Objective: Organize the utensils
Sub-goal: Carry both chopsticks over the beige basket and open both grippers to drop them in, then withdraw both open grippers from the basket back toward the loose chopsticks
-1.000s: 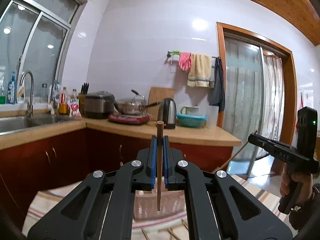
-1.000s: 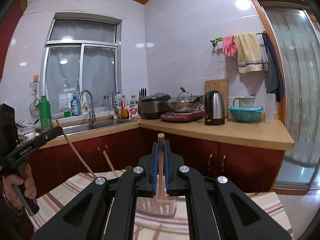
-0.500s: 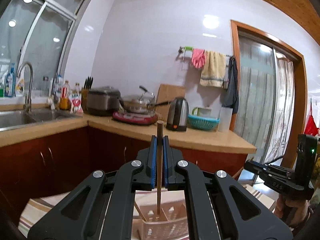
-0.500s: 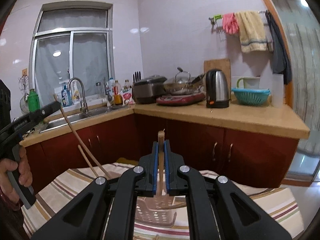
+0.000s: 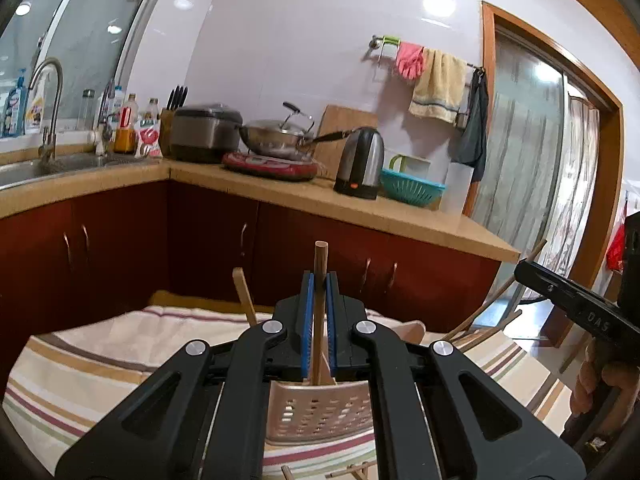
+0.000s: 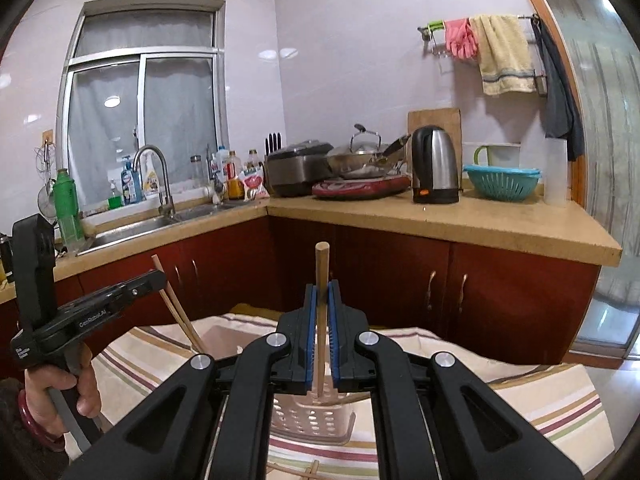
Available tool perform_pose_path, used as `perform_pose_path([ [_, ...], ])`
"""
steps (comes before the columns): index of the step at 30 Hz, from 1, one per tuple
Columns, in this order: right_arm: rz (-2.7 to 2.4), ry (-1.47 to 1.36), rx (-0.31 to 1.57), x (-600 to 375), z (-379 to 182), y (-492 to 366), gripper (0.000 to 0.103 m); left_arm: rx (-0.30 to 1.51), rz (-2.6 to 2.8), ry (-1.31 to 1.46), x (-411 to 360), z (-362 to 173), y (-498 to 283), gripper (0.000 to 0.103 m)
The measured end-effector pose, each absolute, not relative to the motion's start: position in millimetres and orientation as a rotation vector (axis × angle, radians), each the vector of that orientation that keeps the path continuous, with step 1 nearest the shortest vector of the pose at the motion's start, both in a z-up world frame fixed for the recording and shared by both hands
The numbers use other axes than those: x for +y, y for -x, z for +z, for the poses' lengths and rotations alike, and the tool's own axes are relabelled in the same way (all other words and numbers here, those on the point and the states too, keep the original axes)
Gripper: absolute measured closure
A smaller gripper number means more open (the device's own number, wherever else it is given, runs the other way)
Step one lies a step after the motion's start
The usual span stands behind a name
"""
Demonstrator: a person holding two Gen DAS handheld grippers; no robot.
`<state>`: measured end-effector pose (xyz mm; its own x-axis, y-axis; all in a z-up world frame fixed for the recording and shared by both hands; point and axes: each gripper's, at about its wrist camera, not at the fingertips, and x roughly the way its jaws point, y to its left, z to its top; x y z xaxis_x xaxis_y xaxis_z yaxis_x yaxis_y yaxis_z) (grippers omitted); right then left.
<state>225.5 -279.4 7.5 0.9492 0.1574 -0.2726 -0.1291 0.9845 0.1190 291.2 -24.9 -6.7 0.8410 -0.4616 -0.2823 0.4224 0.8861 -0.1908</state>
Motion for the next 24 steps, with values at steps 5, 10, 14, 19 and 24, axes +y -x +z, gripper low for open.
perform_pose_path([
  [5, 0.154, -0.097, 0.327, -276.2, -3.3, -234.1, 0.097, 0.360, -0.457, 0.125, -25.2, -16.8, -293.4, 0.091],
  [10, 0.132, -0.109, 0.338, -277.2, -7.5, -232.8, 0.062, 0.364, -0.441, 0.149, -22.5, -19.8, -290.2, 0.051],
  [14, 0.108, -0.118, 0.308, -282.5, -0.4, -221.8, 0.050, 0.362, -0.439, 0.158, -19.9, -17.7, -281.7, 0.039],
  [19, 0.089, -0.110, 0.285, -284.1, 6.4, -198.7, 0.048, 0.354, -0.429, 0.163, -15.1, -14.0, -259.4, 0.028],
  [24, 0.067, -0.085, 0.281, -282.4, -2.4, -157.6, 0.048, 0.348, -0.401, 0.145, -8.8, -20.5, -224.1, 0.025],
])
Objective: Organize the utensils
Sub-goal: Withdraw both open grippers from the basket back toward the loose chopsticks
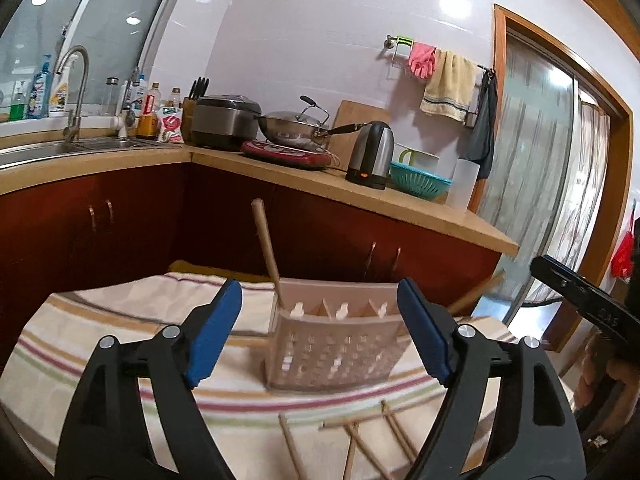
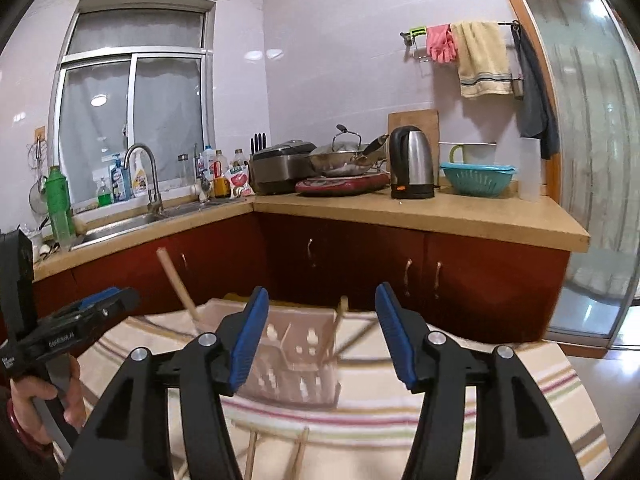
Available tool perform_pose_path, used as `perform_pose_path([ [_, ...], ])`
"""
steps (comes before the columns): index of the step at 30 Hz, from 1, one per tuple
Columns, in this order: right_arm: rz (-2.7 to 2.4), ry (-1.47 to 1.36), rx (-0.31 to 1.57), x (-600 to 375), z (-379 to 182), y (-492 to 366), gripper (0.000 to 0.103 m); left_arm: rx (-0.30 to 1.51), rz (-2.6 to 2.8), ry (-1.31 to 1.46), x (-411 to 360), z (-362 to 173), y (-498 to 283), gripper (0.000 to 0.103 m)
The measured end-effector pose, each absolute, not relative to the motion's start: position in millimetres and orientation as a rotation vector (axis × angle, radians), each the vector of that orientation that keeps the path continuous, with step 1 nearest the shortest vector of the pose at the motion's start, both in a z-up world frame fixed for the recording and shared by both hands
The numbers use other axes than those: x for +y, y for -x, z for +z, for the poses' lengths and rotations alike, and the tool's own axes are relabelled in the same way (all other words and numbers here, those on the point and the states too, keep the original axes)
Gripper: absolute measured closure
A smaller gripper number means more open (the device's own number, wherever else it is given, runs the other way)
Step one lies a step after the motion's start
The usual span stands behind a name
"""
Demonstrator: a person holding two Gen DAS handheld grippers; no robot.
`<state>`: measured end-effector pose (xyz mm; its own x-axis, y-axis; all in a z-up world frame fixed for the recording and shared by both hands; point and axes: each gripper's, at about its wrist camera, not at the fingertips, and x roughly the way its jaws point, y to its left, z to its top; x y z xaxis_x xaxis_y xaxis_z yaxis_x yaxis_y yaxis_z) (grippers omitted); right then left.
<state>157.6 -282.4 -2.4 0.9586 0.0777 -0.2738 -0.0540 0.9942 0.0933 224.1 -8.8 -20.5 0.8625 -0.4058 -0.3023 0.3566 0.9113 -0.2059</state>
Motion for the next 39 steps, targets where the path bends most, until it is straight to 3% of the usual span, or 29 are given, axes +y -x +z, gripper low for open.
perform_pose_path([
  [6, 0.050, -0.082, 0.369, -279.1, -50.4, -115.7, 0.048, 0.360, -0.346, 0.104, -1.8, -47.4, -175.6, 0.025],
  [12, 0.053, -0.087, 0.523, -272.9, -116.3, -83.3, 0.061, 0.472, -0.318, 0.078, 0.6, -94.2, -135.2, 0.026],
  [19, 0.117, -0.105, 0.648, -259.0, -166.9, -64.7, 0.074, 0.578, -0.288, 0.059, 3.1, -139.6, -104.1, 0.035],
  [31, 0.173, -0.044, 0.706, -240.1, -191.1, -52.2, 0.086, 0.645, -0.295, 0.056, -7.5, -162.8, -84.2, 0.040],
  [34, 0.130, -0.054, 0.717, -251.2, -191.9, -53.2, 0.094, 0.664, -0.307, 0.049, -13.2, -166.7, -83.0, 0.041],
  [39, 0.103, -0.062, 0.708, -262.1, -193.4, -47.7, 0.095, 0.703, -0.326, 0.064, -21.8, -174.1, -80.6, 0.041],
])
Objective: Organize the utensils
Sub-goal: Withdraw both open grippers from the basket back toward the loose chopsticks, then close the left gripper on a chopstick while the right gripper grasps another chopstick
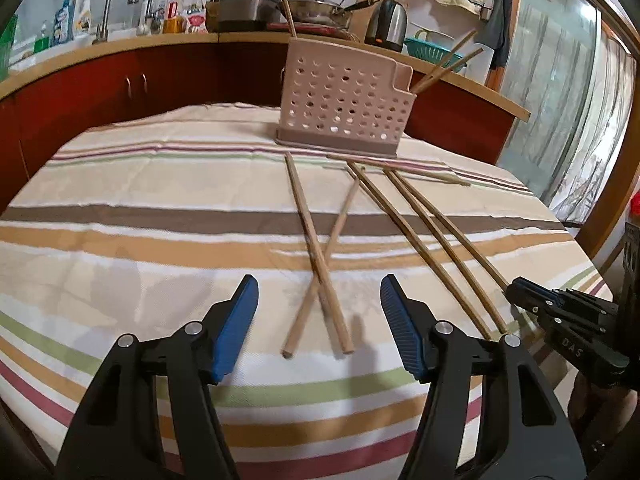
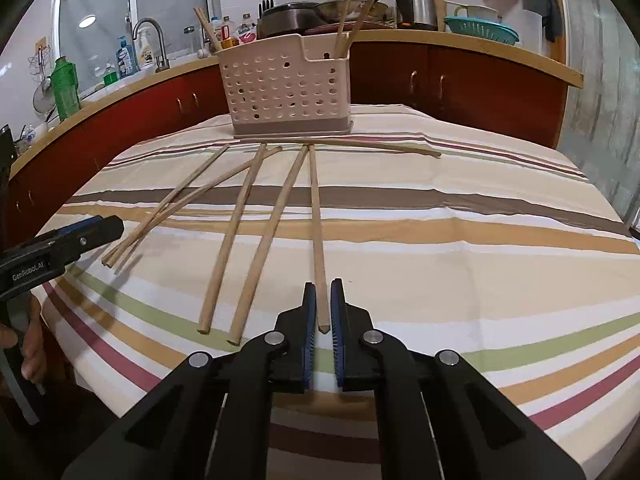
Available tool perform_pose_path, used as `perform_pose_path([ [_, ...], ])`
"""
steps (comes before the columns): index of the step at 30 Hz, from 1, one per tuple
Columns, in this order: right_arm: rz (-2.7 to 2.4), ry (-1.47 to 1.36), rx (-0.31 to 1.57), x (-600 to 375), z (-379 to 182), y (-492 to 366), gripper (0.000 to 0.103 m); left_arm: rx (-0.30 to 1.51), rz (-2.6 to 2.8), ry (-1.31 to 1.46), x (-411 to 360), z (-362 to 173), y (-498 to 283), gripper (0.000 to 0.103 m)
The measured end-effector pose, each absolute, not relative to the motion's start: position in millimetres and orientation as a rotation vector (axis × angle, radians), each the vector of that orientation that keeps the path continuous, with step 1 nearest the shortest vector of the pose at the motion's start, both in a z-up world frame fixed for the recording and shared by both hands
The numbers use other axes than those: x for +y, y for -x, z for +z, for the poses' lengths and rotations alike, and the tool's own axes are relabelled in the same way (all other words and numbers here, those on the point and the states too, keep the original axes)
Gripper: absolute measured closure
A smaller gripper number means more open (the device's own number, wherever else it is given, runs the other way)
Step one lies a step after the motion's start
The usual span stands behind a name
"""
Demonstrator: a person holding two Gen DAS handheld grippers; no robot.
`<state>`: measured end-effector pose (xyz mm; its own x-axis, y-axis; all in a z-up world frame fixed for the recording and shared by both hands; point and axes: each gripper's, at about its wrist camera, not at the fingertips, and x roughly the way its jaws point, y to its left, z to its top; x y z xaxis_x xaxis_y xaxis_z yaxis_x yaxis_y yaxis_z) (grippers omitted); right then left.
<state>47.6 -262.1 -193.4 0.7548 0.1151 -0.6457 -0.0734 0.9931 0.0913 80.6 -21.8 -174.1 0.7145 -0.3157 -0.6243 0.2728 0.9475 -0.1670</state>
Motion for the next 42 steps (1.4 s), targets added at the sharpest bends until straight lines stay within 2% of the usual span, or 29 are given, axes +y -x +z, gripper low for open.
perform_pose_path([
  [2, 0.103, -0.061, 0.705, -262.7, -193.7, -46.9, 0.095, 0.711, -0.334, 0.051, -28.0, -176.6, -79.1, 0.046],
  [4, 0.105, -0.063, 0.703, -263.4, -194.2, -46.5, 0.095, 0.721, -0.338, 0.027, -34.2, -180.3, -77.6, 0.058],
  [8, 0.108, -0.069, 0.699, -264.3, -194.8, -45.9, 0.095, 0.723, -0.323, -0.001, -38.6, -183.0, -76.4, 0.065],
  [14, 0.112, -0.079, 0.696, -265.2, -194.5, -45.1, 0.095, 0.722, -0.285, -0.025, -34.1, -183.0, -78.9, 0.087],
  [42, 0.130, -0.096, 0.691, -270.4, -195.1, -45.4, 0.095, 0.733, -0.240, -0.008, -5.8, -188.2, -80.6, 0.088],
])
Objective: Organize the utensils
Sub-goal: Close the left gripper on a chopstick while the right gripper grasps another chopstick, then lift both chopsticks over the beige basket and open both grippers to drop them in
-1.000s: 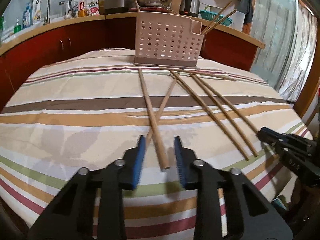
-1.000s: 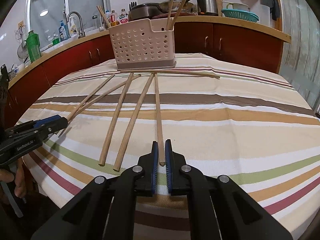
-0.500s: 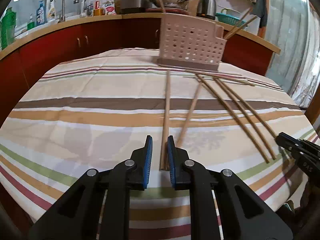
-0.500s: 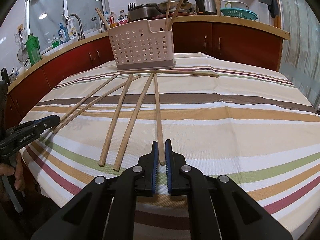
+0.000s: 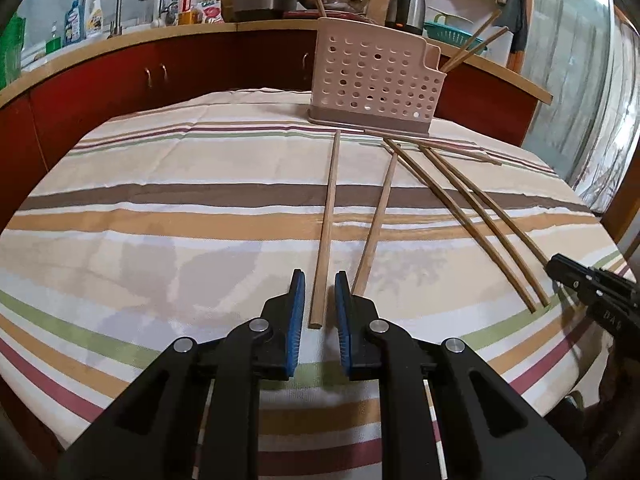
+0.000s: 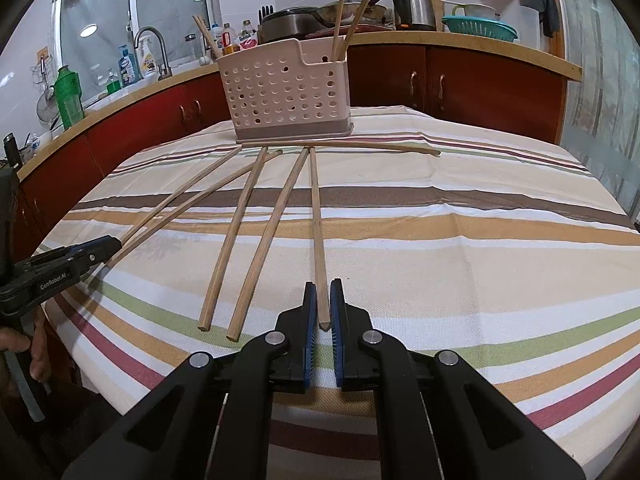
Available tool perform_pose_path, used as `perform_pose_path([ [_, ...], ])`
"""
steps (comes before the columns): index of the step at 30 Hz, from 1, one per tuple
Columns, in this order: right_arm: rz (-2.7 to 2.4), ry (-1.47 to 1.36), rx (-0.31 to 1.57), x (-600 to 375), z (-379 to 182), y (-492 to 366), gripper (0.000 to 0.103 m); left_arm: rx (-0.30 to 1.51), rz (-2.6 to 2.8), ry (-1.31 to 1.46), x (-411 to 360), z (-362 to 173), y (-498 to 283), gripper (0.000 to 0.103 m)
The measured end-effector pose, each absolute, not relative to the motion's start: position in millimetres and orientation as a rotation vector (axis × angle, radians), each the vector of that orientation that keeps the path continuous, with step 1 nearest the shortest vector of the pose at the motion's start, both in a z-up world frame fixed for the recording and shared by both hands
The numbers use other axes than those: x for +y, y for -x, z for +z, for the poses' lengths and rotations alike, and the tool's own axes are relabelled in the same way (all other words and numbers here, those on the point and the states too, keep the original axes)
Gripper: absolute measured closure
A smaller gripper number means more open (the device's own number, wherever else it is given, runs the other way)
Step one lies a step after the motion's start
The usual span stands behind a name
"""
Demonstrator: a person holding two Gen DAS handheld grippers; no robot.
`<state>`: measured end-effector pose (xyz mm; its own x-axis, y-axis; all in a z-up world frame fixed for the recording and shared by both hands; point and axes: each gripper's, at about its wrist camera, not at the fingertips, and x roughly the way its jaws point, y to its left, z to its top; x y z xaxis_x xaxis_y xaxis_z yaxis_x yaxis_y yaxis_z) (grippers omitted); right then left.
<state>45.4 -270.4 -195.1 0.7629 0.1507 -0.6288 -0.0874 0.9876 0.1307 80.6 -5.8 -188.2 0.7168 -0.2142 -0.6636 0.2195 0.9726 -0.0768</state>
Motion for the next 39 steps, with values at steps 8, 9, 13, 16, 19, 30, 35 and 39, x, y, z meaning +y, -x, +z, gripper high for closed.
perform_pose_path([
  [8, 0.137, -0.087, 0.680, -268.7, -195.9, -43.1, 0.096, 0.708, -0.254, -0.017, -2.5, -190.2, -80.0, 0.096],
  [9, 0.139, -0.084, 0.681, -268.3, -195.7, -43.2, 0.096, 0.711, -0.258, -0.005, -0.8, -189.8, -80.7, 0.097],
  [13, 0.143, -0.076, 0.676, -266.7, -193.4, -41.2, 0.096, 0.699, -0.255, -0.009, 0.0, -186.8, -79.0, 0.097],
  [16, 0.139, -0.067, 0.647, -266.2, -184.6, -36.9, 0.096, 0.669, -0.258, -0.011, 0.3, -177.2, -75.9, 0.097],
  [19, 0.136, -0.065, 0.614, -267.6, -173.3, -32.7, 0.096, 0.635, -0.259, -0.009, 2.4, -164.8, -73.1, 0.097],
  [30, 0.120, -0.071, 0.449, -274.2, -109.7, -13.7, 0.096, 0.492, -0.262, 0.035, 13.8, -106.0, -54.9, 0.097],
  [35, 0.118, -0.078, 0.397, -276.8, -85.1, -9.0, 0.096, 0.431, -0.275, 0.058, 17.3, -78.7, -47.7, 0.097],
  [39, 0.117, -0.080, 0.362, -279.6, -68.0, -5.0, 0.096, 0.384, -0.285, 0.063, 19.0, -58.6, -42.9, 0.097],
])
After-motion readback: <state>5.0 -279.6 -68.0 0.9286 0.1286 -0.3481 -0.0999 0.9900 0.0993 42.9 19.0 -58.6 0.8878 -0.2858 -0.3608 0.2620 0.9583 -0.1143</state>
